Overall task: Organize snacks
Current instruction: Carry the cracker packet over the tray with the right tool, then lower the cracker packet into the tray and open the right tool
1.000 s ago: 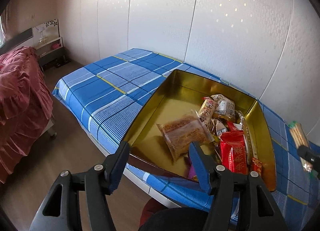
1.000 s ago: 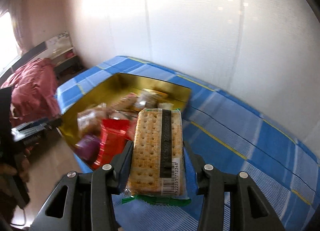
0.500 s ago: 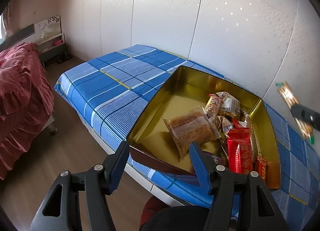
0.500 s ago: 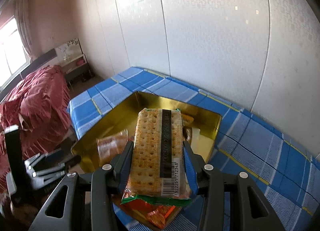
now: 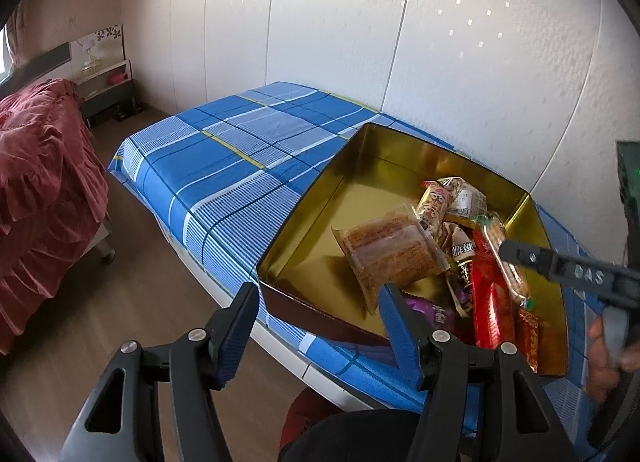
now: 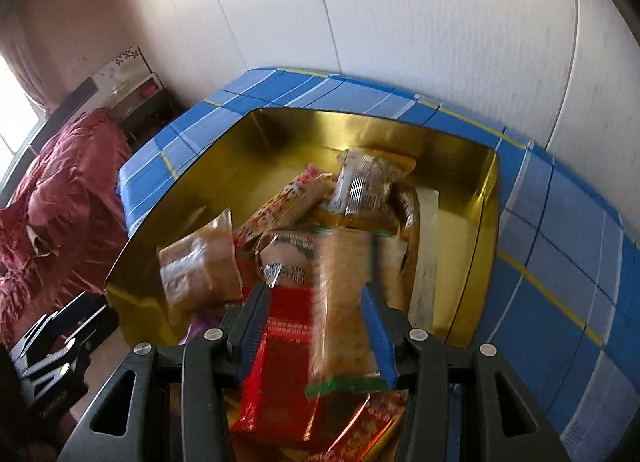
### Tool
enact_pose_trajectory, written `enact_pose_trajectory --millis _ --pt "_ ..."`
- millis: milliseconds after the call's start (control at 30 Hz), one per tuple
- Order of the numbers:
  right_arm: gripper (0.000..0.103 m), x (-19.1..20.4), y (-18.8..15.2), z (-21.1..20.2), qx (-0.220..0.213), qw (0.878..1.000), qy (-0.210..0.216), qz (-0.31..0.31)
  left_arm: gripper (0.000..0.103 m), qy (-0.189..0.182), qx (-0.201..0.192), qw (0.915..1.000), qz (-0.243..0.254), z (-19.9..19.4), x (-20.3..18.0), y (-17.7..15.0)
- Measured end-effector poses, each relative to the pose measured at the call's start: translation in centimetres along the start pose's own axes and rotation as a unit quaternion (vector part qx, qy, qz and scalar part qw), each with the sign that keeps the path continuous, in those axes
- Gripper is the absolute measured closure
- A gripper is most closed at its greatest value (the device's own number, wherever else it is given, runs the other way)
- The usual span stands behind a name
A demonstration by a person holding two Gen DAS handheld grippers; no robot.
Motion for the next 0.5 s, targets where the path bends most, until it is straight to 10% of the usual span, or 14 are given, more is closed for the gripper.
enact_pose_trajectory --millis 500 --pt "0.070 0.7 -0.2 1.8 0.005 0.998 -0.045 -0.035 0.037 -0.009 -0.003 0.9999 0.013 -0.5 -1.5 -0.1"
Point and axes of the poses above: each gripper's, at about its wrist camera, not at the fingertips, and z roughly the way its jaws point, x to its left, y to its top, the point moved 4 cm from there along z, roughly the way its jaws point, and after that the axes turned 2 degrees about z, right-handed, at the moved point
